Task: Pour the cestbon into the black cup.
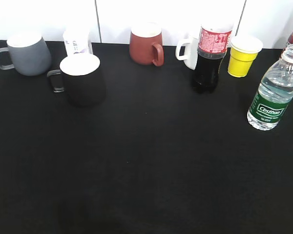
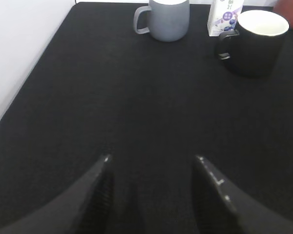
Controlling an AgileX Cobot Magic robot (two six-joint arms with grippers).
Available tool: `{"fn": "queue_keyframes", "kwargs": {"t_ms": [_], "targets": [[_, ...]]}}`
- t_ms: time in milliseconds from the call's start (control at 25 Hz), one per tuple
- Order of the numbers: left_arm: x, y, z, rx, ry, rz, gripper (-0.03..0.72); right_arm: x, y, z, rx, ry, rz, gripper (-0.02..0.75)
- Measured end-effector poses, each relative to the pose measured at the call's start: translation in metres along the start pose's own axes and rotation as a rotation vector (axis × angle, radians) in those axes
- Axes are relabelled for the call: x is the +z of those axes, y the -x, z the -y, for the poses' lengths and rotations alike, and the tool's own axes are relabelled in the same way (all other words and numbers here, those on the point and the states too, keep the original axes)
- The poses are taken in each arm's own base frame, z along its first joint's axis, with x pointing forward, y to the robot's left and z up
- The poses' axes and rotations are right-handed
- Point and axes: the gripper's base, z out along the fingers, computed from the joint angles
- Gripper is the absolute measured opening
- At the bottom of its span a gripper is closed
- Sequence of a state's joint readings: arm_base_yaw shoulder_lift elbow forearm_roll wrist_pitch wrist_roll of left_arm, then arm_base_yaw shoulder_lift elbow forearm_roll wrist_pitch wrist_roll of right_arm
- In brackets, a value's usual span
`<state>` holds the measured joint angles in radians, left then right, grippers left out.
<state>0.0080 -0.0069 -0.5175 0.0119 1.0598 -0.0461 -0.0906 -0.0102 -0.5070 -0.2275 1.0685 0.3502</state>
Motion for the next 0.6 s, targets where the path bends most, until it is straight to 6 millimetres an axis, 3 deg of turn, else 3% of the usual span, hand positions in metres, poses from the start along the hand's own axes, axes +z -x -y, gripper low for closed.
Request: {"fn": "queue_keyframes", "kwargs": {"t_ms": [440,520,600], "targets": [[0.000,0.000,0.000,-0.002,-0.003,0.001,0.361,0.000,0.000,0.000,0.000,0.000,0.000,0.586],[0.002,0.012,0.001,0.001,-0.005,0.030,0.355,0.000,0.000,0.000,0.000,0.000,0.000,0.586],[0.012,0.043,0.003,0.039,-0.013,0.146,0.354,0.000,0.000,0.000,0.000,0.000,0.000,0.586]]}}
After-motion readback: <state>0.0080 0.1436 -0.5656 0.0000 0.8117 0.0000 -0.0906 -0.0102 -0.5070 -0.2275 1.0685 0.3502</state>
